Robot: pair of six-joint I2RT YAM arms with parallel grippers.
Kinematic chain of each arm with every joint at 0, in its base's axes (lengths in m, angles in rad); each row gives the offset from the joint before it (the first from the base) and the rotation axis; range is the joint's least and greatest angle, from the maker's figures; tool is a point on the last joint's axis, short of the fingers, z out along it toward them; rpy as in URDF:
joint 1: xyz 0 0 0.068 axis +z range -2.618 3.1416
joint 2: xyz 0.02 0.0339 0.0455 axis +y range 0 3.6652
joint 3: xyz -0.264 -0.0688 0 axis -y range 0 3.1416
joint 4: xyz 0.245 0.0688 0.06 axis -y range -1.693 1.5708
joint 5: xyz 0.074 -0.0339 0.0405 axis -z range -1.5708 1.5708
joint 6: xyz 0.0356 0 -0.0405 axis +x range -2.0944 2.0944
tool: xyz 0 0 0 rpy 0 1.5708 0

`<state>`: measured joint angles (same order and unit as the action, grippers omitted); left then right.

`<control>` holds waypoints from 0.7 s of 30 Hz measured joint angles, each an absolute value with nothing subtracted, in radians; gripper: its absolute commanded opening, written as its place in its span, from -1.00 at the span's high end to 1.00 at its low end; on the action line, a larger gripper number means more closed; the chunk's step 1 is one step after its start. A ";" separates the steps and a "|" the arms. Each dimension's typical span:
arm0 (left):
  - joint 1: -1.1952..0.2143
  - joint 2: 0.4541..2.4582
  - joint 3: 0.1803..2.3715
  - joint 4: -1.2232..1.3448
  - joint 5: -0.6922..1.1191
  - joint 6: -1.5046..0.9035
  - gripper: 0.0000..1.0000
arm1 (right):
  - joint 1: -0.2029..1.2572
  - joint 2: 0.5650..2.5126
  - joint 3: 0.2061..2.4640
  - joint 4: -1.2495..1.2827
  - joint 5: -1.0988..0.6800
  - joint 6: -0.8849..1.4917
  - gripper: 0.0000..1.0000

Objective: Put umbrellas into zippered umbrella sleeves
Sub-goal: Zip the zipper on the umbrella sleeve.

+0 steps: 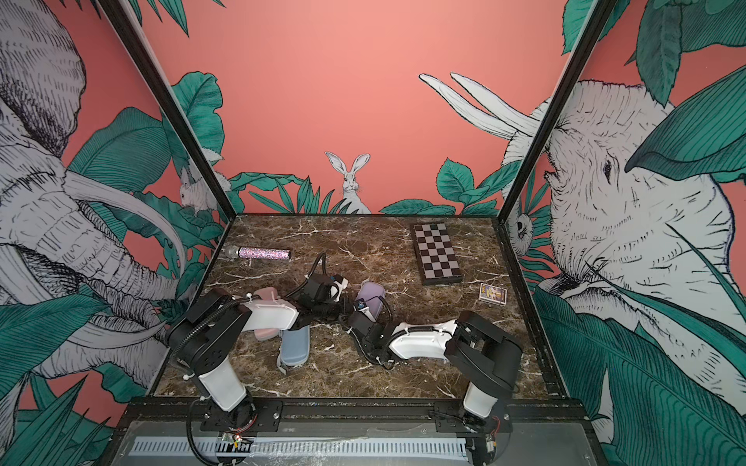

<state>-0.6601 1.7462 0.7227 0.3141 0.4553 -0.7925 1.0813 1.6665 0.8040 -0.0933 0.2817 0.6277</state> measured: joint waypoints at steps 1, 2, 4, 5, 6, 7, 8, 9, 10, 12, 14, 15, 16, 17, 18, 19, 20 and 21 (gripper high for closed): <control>-0.660 1.748 0.723 0.318 0.455 -0.793 0.08 | 1.079 1.666 0.804 -0.094 0.282 0.628 0.35; -0.660 1.750 0.723 0.324 0.456 -0.793 0.09 | 1.077 1.667 0.804 -0.096 0.281 0.626 0.40; -0.660 1.752 0.723 0.329 0.455 -0.793 0.10 | 1.070 1.667 0.804 -0.099 0.281 0.621 0.52; -0.660 1.753 0.723 0.332 0.455 -0.792 0.11 | 1.067 1.667 0.804 -0.104 0.281 0.616 0.59; -0.660 1.753 0.723 0.333 0.453 -0.792 0.12 | 1.066 1.667 0.804 -0.106 0.280 0.616 0.67; -0.660 1.754 0.723 0.335 0.453 -0.792 0.12 | 1.066 1.667 0.804 -0.107 0.280 0.615 0.73; -0.660 1.754 0.723 0.337 0.452 -0.792 0.13 | 1.064 1.667 0.804 -0.107 0.278 0.613 0.80; -0.660 1.754 0.723 0.339 0.451 -0.790 0.14 | 1.061 1.666 0.804 -0.108 0.275 0.613 0.87; -0.660 1.754 0.723 0.340 0.447 -0.789 0.17 | 1.059 1.665 0.803 -0.107 0.273 0.612 0.93; -0.659 1.755 0.726 0.339 0.443 -0.785 0.22 | 1.048 1.655 0.789 -0.095 0.264 0.604 1.00; -0.659 1.762 0.739 0.326 0.437 -0.778 0.27 | 1.030 1.641 0.768 -0.075 0.247 0.596 1.00; -0.659 1.769 0.749 0.315 0.436 -0.771 0.30 | 1.014 1.631 0.752 -0.057 0.231 0.591 1.00; -0.660 1.776 0.760 0.305 0.435 -0.765 0.32 | 0.997 1.624 0.741 -0.042 0.214 0.583 1.00; -0.661 1.784 0.773 0.295 0.433 -0.759 0.33 | 0.975 1.616 0.730 -0.025 0.192 0.573 1.00; -0.660 1.791 0.787 0.288 0.432 -0.752 0.35 | 0.952 1.612 0.723 -0.013 0.167 0.563 1.00; -0.659 1.797 0.796 0.285 0.429 -0.747 0.36 | 0.935 1.612 0.721 -0.004 0.149 0.553 1.00; -0.658 1.804 0.805 0.284 0.427 -0.743 0.35 | 0.916 1.612 0.721 0.004 0.126 0.543 1.00; -0.654 1.809 0.813 0.282 0.427 -0.739 0.35 | 0.900 1.613 0.721 0.010 0.101 0.532 1.00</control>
<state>-0.6544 1.8091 0.8127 0.2821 0.4271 -0.7395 0.9001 1.6127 0.7208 0.0101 0.1013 0.5316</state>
